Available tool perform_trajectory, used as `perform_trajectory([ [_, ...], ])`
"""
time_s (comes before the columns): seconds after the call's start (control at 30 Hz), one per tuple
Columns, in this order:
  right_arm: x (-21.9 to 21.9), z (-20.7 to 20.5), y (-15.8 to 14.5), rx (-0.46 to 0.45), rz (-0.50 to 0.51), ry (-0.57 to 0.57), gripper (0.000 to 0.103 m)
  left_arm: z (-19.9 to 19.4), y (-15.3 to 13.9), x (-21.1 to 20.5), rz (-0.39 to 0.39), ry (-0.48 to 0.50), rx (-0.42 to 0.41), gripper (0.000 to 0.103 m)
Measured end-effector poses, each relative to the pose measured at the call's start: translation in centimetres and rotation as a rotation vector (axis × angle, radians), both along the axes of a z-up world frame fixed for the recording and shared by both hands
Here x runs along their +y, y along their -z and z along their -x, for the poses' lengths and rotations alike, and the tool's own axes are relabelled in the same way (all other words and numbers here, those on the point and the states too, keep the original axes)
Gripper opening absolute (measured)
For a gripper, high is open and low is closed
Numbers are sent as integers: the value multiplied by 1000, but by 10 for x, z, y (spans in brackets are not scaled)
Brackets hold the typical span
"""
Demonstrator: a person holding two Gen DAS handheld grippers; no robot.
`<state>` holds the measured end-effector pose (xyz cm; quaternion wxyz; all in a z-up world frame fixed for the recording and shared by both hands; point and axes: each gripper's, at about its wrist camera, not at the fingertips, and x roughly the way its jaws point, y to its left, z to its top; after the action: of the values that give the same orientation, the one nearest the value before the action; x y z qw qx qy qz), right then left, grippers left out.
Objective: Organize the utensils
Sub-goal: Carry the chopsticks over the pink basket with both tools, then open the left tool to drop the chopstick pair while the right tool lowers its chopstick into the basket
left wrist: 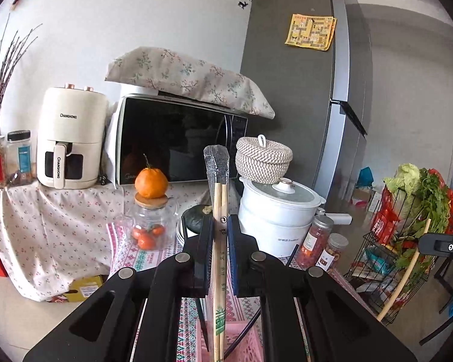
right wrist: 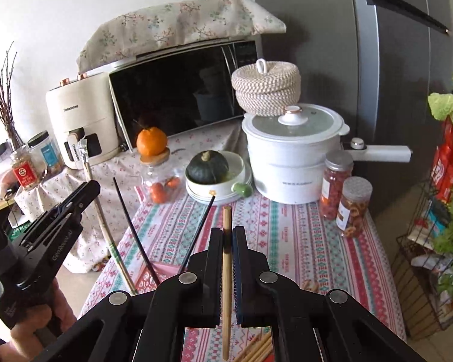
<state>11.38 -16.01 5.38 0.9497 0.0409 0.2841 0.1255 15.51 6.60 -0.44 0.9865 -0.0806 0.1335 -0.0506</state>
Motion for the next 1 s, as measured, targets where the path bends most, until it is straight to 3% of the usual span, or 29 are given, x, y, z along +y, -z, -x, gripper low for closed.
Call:
perform_trajectory([
  [0.17, 1, -1, 1, 0, -2, 5, 4, -12, 20, -3, 23, -15, 15, 10],
  [0.33, 1, -2, 1, -2, -12, 5, 4, -19, 36, -8, -6, -8, 25, 10],
  [0.57, 8, -3, -4, -11, -40, -16, 4, -25, 52, -6, -20, -20, 107, 13],
  [0.67, 15, -3, -8, -25, -49, -27, 4, -26, 52, -7, -44, -4, 155, 27],
  [0.73, 19, -4, -13, -38, -56, -33, 4, -24, 48, -7, -45, 14, 182, 53],
  [1.0, 28, -6, -34, -94, -103, -40, 4, 1, 27, 10, -42, -10, 312, 65],
])
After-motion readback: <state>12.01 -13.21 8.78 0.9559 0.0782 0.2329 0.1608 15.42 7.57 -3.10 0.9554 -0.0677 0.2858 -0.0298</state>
